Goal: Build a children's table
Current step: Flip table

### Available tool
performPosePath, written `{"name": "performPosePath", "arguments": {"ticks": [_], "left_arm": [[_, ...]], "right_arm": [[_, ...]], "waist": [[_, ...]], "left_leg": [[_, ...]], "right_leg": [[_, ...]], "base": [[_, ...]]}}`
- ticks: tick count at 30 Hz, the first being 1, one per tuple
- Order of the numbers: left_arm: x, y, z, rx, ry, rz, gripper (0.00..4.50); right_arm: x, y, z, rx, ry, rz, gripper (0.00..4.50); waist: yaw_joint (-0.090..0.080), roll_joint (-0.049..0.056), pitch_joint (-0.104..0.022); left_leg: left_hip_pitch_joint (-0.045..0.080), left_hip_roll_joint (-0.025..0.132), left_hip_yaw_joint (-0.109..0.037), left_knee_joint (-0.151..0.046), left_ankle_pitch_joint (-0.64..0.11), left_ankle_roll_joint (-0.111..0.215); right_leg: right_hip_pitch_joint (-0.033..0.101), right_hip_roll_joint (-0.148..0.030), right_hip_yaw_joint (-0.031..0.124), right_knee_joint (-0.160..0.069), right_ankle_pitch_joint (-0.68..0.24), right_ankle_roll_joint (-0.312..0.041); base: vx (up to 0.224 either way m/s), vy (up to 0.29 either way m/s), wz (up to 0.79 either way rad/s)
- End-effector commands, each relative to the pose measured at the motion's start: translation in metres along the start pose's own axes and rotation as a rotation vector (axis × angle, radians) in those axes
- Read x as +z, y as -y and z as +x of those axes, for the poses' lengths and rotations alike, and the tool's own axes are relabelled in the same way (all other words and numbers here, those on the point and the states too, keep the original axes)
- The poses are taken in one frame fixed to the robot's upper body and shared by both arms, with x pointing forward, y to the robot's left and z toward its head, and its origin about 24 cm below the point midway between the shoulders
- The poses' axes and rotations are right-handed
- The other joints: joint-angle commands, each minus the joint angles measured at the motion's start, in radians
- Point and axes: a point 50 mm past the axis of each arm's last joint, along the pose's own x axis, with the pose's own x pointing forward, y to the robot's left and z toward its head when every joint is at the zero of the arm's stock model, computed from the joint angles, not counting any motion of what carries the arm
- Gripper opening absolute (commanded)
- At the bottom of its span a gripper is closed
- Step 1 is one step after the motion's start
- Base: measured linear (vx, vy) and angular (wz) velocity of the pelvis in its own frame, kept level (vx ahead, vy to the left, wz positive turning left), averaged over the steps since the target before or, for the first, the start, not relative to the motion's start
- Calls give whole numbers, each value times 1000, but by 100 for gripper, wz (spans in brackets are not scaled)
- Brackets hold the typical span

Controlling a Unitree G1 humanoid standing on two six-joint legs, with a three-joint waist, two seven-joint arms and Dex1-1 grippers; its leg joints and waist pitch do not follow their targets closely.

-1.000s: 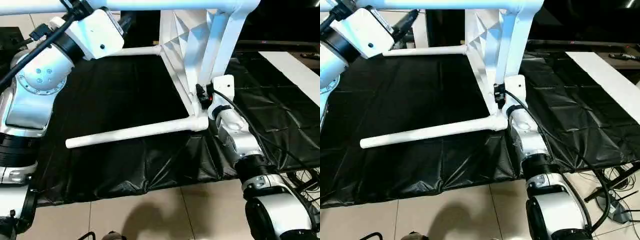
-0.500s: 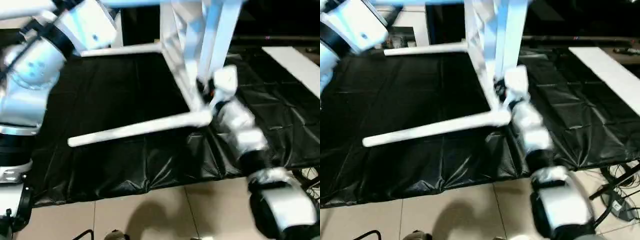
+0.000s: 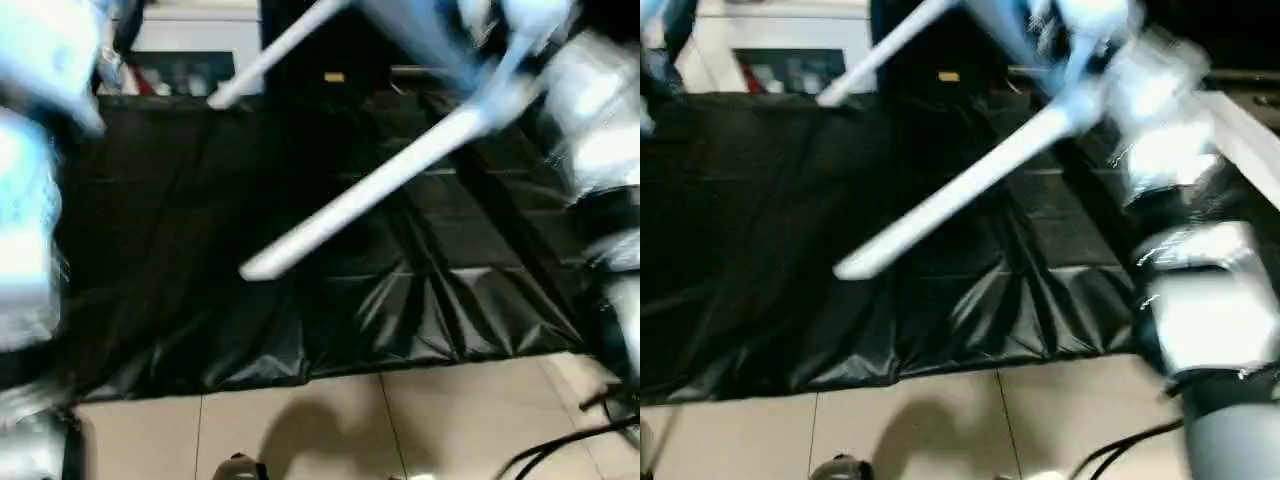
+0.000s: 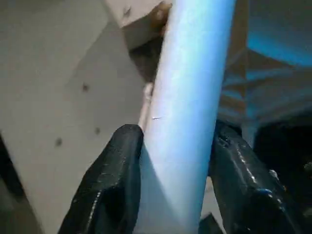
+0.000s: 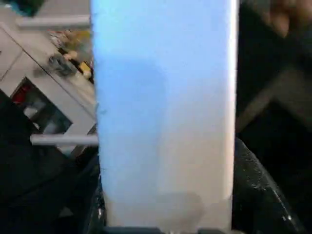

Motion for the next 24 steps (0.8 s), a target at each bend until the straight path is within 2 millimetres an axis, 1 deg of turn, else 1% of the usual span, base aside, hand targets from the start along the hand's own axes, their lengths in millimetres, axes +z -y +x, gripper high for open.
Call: {"name": "performPosePath", "arguments": {"ticks": [1, 2, 3, 4, 5, 6, 7, 8, 9, 10, 11, 12, 13, 14, 15, 16, 17, 18, 19, 20, 21, 22, 23, 24], "left_arm": [[-69, 18, -24, -29, -386, -134, 197], [-69, 20, -24, -34, -389, -139, 191], [-69, 21, -24, -37, -389, -134, 191], [-68, 21, -23, -42, -387, -127, 184], [-67, 19, -21, -46, -382, -113, 184], [-67, 18, -20, -46, -380, -107, 182], [-66, 15, -18, -46, -377, -103, 180], [-66, 15, -18, -46, -377, -103, 180], [-66, 14, -18, -45, -378, -99, 176], [-66, 13, -17, -41, -381, -98, 175], [-66, 13, -17, -41, -381, -98, 175], [-65, 12, -17, -40, -384, -99, 175], [-66, 12, -17, -43, -386, -96, 175], [-66, 12, -17, -46, -389, -98, 173], [-66, 13, -18, -49, -394, -99, 172], [-66, 14, -18, -51, -397, -99, 172], [-67, 14, -19, -52, -401, -100, 172], [-67, 15, -19, -54, -408, -99, 171], [-67, 15, -20, -51, -413, -97, 169], [-67, 15, -20, -51, -417, -95, 168], [-68, 16, -20, -50, -424, -92, 168], [-68, 16, -20, -50, -424, -92, 168], [-68, 16, -20, -48, -429, -92, 168], [-69, 17, -20, -49, -433, -91, 168]], "right_arm": [[-1, -1, -4, 107, 2, 34, 175], [-2, -3, -4, 124, -5, 35, 231], [-5, -8, -4, 158, -16, 28, 231], [-7, -11, -3, 174, -19, 31, 245], [-8, -13, -2, 182, -19, 40, 245], [-8, -14, -2, 182, -18, 44, 262], [-9, -15, -1, 185, -16, 51, 274], [-9, -15, -1, 185, -16, 51, 274], [-9, -15, -1, 182, -15, 55, 284], [-9, -15, -1, 178, -11, 63, 292], [-9, -15, -1, 178, -11, 63, 302], [-9, -15, -1, 179, -9, 66, 302], [-9, -15, -1, 177, -5, 66, 313], [-9, -15, -1, 176, 0, 69, 326], [-8, -14, -1, 173, 11, 71, 335], [-8, -14, -1, 172, 19, 74, 347], [-7, -14, -2, 174, 27, 79, 347], [-7, -14, -2, 174, 37, 82, 358], [-5, -13, -2, 172, 59, 86, 370], [-4, -13, -2, 171, 75, 91, 376], [-1, -11, -2, 160, 113, 106, 379], [-1, -11, -2, 160, 113, 106, 379], [3, -9, -3, 147, 151, 107, 379], [5, -8, -3, 139, 186, 113, 379]], "waist": [[-18, -5, -41], [-21, -6, -43], [-24, -11, -45], [-26, -12, -49], [-27, -12, -51], [-29, -17, -51], [-31, -17, -52], [-35, -15, -51], [-38, -13, -51], [-43, -7, -53], [-46, -4, -53], [-51, -10, -53], [-52, -7, -52], [-59, -6, -51], [-66, -4, -49], [-70, -2, -50], [-74, 5, -50], [-76, 4, -50], [-78, 6, -49], [-82, 10, -46], [-85, 15, -45], [-86, 16, -44], [-84, 20, -42], [-81, 20, -42]], "left_leg": [[49, 19, -7, -62, -424, -53], [55, 16, -14, -65, -494, -81], [54, 15, -18, -67, -514, -89], [55, 14, -25, -70, -547, -101], [59, 15, -28, -71, -568, -103], [59, 12, -30, -71, -597, -103], [60, 12, -34, -72, -620, -108], [59, 12, -39, -75, -648, -115], [61, 13, -42, -76, -668, -121], [64, 14, -48, -79, -701, -128], [64, 13, -51, -81, -713, -129], [62, 12, -54, -82, -728, -125], [65, 11, -55, -83, -742, -122], [66, 10, -57, -82, -750, -119], [64, 9, -59, -84, -756, -119], [61, 10, -61, -85, -758, -120], [59, 11, -65, -91, -773, -125], [60, 11, -66, -92, -781, -123], [65, 13, -66, -92, -803, -122], [71, 14, -66, -93, -831, -120], [75, 17, -66, -96, -858, -119], [76, 19, -66, -101, -873, -120], [72, 24, -63, -115, -903, -122], [68, 27, -59, -125, -915, -120]], "right_leg": [[-9, -24, 27, -106, -430, -126], [-14, -23, 25, -112, -484, -95], [-13, -22, 23, -113, -496, -83], [-13, -21, 21, -113, -495, -67], [-16, -20, 19, -113, -489, -64], [-19, -17, 18, -116, -492, -60], [-20, -18, 15, -117, -502, -61], [-20, -18, 12, -119, -512, -60], [-21, -18, 9, -120, -516, -60], [-18, -18, 4, -119, -502, -67], [-16, -17, 2, -120, -491, -69], [-13, -16, -3, -122, -487, -73], [-16, -17, -3, -127, -499, -75], [-16, -18, -5, -130, -508, -78], [-14, -19, -9, -132, -515, -81], [-9, -20, -11, -131, -515, -82], [-3, -20, -16, -130, -506, -85], [-3, -19, -19, -132, -500, -87], [-7, -18, -23, -134, -498, -91], [-10, -18, -30, -139, -503, -93], [-8, -17, -40, -139, -496, -95], [-6, -13, -46, -139, -484, -96], [2, -5, -56, -130, -456, -101], [8, 0, -61, -121, -436, -105]], "base": [[0, 0, 0], [0, 0, 0], [0, 0, 0], [0, 0, 0], [0, 0, 0], [0, 0, 0], [0, 0, 0], [0, 0, 0], [0, 0, 0], [0, 0, 0], [0, 0, 0], [-51, 43, -8], [0, 0, 0], [0, 0, 0], [0, 0, 0], [-51, 28, -12], [-51, 28, -12], [-51, 28, -13], [0, 0, 0], [0, 0, 0], [0, 0, 0], [0, 0, 0], [0, 0, 0], [-53, -4, -5]]}}
